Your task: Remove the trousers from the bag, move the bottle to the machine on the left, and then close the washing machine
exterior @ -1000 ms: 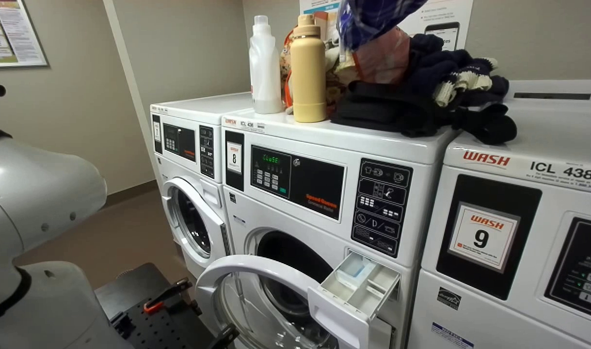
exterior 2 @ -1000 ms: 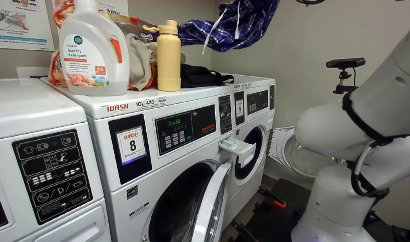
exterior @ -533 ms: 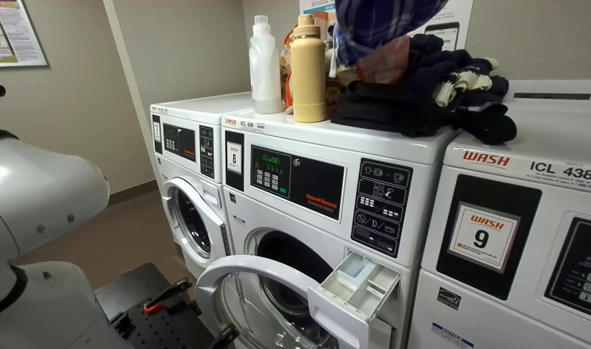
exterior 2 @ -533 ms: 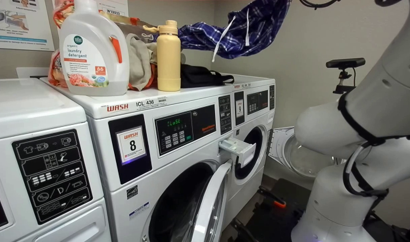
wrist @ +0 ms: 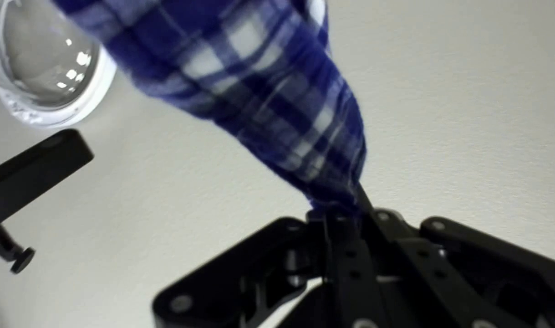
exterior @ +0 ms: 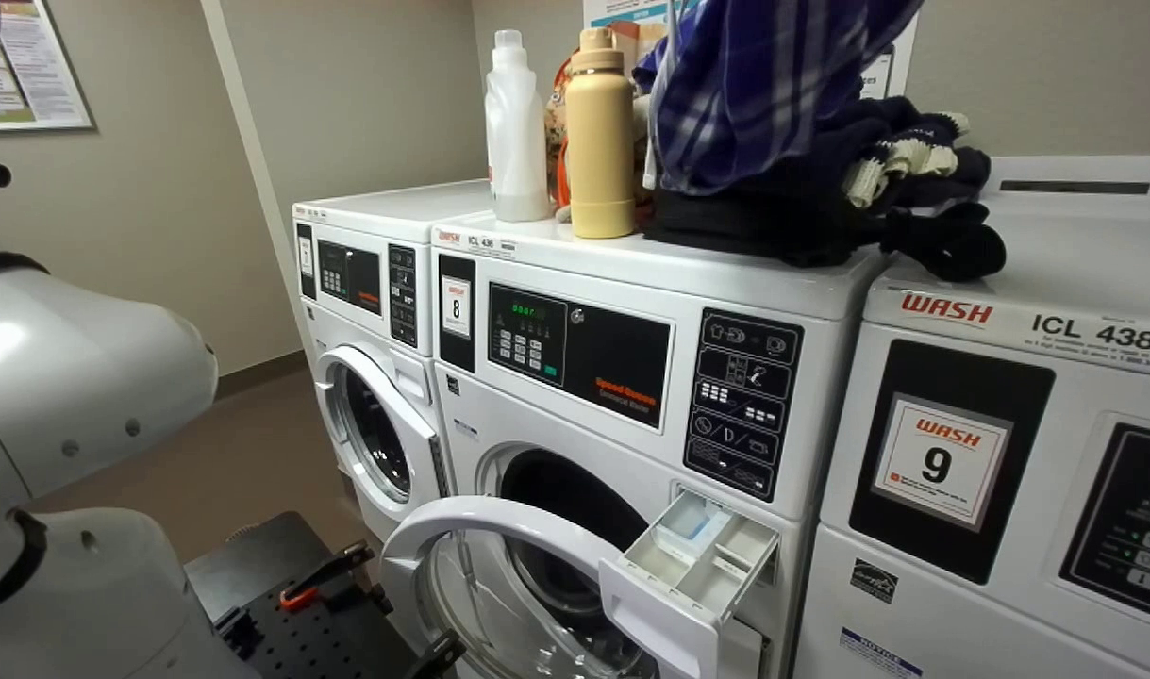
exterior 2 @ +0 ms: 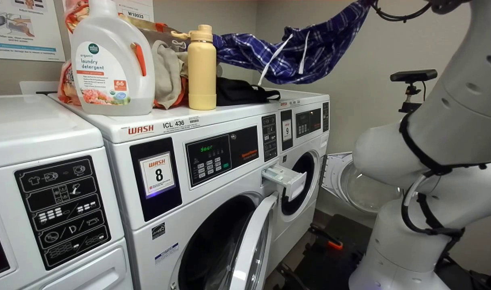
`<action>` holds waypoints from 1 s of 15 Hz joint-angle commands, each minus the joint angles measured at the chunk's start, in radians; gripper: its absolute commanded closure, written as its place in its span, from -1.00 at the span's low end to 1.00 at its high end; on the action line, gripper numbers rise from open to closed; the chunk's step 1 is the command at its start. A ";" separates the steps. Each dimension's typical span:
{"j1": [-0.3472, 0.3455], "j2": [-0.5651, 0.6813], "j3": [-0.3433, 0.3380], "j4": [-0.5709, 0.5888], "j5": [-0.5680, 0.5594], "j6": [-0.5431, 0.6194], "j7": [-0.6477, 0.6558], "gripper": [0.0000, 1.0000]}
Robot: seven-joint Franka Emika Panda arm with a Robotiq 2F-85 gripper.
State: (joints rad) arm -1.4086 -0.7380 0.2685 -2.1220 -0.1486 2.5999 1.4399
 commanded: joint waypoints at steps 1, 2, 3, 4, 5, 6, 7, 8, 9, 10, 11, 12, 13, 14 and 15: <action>-0.041 -0.027 -0.004 -0.023 -0.105 -0.140 0.016 0.98; -0.043 -0.025 -0.006 -0.026 -0.133 -0.177 0.019 0.98; -0.040 -0.019 -0.008 -0.028 -0.158 -0.206 0.021 0.98; -0.038 -0.021 -0.007 -0.032 -0.183 -0.236 0.031 0.98; -0.018 -0.014 -0.014 -0.030 -0.188 -0.256 0.029 0.98; -0.001 -0.012 -0.017 -0.029 -0.194 -0.277 0.026 0.42; 0.033 -0.007 -0.027 -0.030 -0.182 -0.273 0.013 0.38; 0.083 -0.003 -0.043 -0.033 -0.156 -0.251 -0.011 0.26; 0.139 0.000 -0.059 -0.035 -0.131 -0.221 -0.033 0.13; 0.183 0.000 -0.064 -0.031 -0.119 -0.206 -0.035 -0.04; 0.230 0.000 -0.065 -0.023 -0.109 -0.201 -0.031 -0.18; 0.281 0.004 -0.072 -0.014 -0.102 -0.190 -0.033 -0.35; 0.333 0.003 -0.072 -0.002 -0.098 -0.187 -0.032 -0.49; 0.385 0.012 -0.079 0.014 -0.092 -0.183 -0.039 -0.62; 0.436 0.016 -0.073 0.034 -0.088 -0.190 -0.039 -0.80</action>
State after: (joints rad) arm -1.0908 -0.7377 0.2095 -2.1340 -0.2665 2.3976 1.4317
